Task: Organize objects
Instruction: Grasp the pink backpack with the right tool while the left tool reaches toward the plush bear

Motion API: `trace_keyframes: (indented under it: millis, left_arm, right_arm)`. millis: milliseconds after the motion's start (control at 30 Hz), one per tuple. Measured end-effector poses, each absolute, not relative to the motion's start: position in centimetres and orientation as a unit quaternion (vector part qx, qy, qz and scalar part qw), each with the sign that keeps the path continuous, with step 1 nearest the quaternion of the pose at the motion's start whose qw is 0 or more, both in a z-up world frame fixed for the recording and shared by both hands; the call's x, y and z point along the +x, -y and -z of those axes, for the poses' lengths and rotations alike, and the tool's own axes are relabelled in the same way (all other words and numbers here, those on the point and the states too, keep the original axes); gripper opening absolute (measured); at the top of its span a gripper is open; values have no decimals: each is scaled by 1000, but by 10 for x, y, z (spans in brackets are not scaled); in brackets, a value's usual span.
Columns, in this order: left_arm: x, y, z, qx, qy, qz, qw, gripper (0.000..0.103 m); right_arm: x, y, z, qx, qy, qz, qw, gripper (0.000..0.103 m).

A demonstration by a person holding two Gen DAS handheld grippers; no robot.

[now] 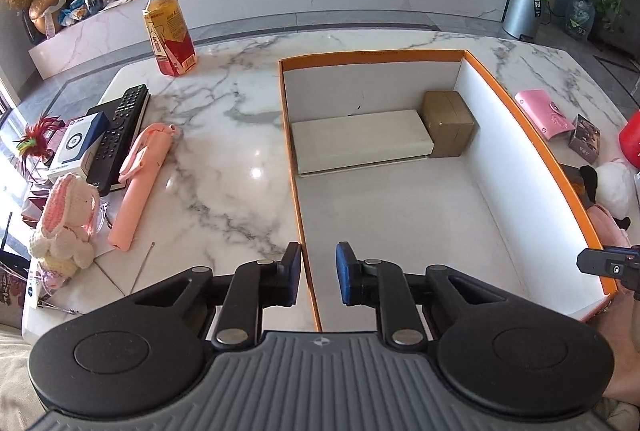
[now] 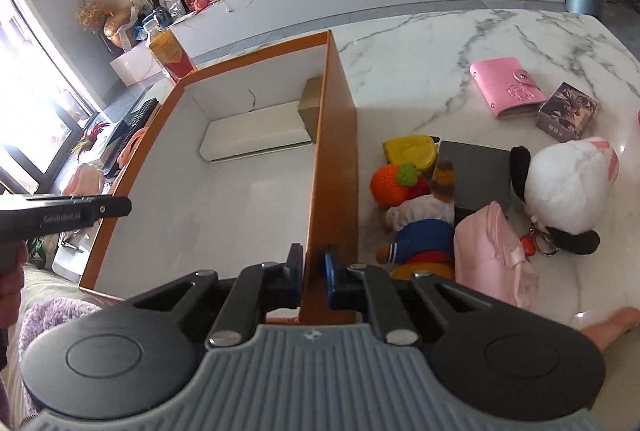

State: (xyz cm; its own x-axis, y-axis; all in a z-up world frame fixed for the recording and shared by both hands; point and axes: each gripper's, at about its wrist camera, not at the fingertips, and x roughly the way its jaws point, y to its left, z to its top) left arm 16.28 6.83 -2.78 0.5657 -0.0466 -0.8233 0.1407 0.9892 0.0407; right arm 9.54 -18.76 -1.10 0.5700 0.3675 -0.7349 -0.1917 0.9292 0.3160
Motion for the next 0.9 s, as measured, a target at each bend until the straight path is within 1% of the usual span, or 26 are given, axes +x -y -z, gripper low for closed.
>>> trace_keyframes:
  millis: [33, 67, 133, 233, 367, 533, 600, 733, 900]
  left_arm:
    - [163, -68, 27, 49, -463, 53, 884, 26]
    - [162, -67, 25, 51, -460, 52, 885, 34]
    - [158, -61, 18, 70, -445, 43, 892, 44]
    - [155, -49, -1, 87, -418, 43, 903, 48]
    - [157, -18, -30, 80, -388, 87, 914, 57]
    - [173, 38, -44, 71, -385, 174, 904, 59]
    - [183, 60, -43, 66, -391, 202, 896, 59]
    - [202, 100, -26, 54, -429, 242, 868, 59]
    - [203, 145, 11, 63, -487, 276, 826, 59]
  right_arm:
    - [95, 189, 11, 103, -436, -163, 879, 12]
    - [94, 192, 10, 108, -436, -168, 877, 12]
    - [90, 199, 4, 115, -429, -175, 878, 12]
    - [89, 212, -6, 120, -415, -173, 885, 22]
    - [98, 237, -15, 107, -394, -133, 903, 22]
    - [122, 274, -12, 117, -393, -80, 909, 23]
    - [131, 288, -9, 119, -394, -63, 909, 29]
    - [143, 317, 1, 131, -405, -46, 904, 30]
    - [143, 339, 19, 153, -430, -46, 889, 31]
